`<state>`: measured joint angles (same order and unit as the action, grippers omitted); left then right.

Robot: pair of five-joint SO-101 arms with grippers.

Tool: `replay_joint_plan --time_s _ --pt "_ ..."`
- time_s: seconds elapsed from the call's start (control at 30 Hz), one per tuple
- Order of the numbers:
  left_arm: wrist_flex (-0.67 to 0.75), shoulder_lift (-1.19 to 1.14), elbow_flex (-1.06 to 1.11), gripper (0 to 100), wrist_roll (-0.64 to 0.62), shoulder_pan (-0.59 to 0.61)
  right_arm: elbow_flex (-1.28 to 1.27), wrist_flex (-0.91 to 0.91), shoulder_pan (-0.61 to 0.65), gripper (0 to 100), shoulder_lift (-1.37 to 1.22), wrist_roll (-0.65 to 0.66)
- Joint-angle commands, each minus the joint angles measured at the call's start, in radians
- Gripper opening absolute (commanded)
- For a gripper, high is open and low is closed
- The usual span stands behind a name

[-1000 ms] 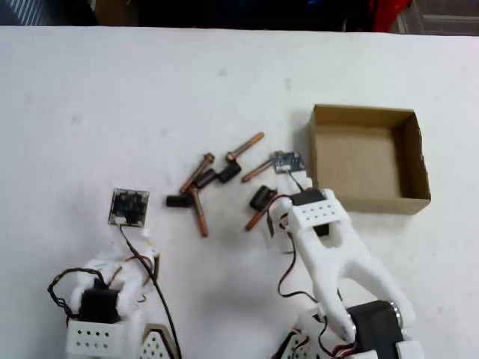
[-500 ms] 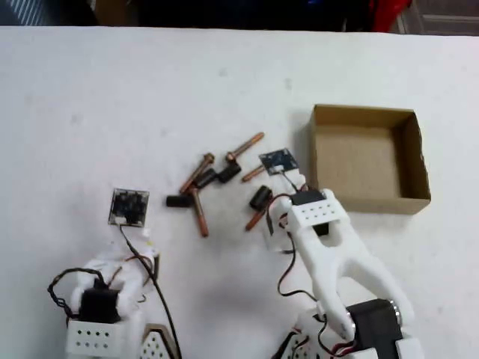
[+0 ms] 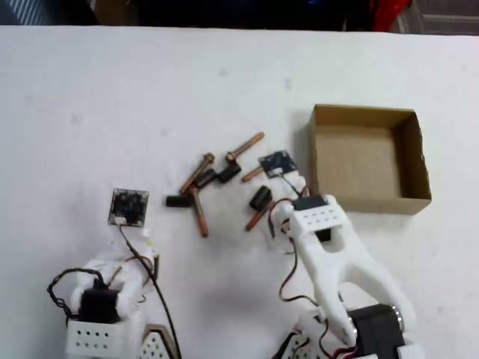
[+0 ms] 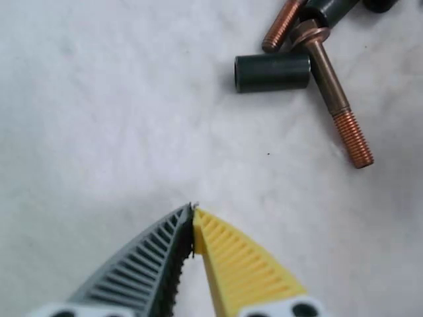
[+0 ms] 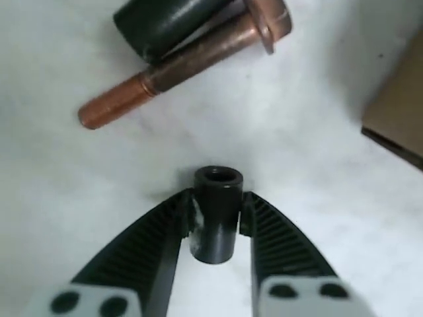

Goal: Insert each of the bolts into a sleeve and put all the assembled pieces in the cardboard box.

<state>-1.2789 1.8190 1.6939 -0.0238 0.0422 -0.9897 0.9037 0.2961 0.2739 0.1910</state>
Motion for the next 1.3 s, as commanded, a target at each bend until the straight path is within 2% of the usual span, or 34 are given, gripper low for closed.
replay_joint_plan --time_s 0.0,0.13,0.37,0.6,1.03,1.27 --pt "-0.005 0.005 0.000 2 0.005 -0.007 -0.002 -0.030 -0.001 1.4 -0.004 0.080" --pt "-0.005 0.005 0.000 2 0.005 -0.007 -0.002 -0.030 -0.001 2.4 -0.002 0.130" --pt "-0.005 0.005 0.000 2 0.005 -0.007 0.005 -0.030 0.002 1.7 0.008 0.388" --pt "-0.005 0.005 0.000 2 0.005 -0.007 0.003 0.005 0.001 1.7 0.194 0.456" --pt "-0.005 0.005 0.000 2 0.005 -0.007 -0.008 0.209 0.002 1.7 0.866 0.459" --pt "-0.005 0.005 0.000 2 0.005 -0.007 -0.107 0.168 0.005 1.7 1.046 0.384"
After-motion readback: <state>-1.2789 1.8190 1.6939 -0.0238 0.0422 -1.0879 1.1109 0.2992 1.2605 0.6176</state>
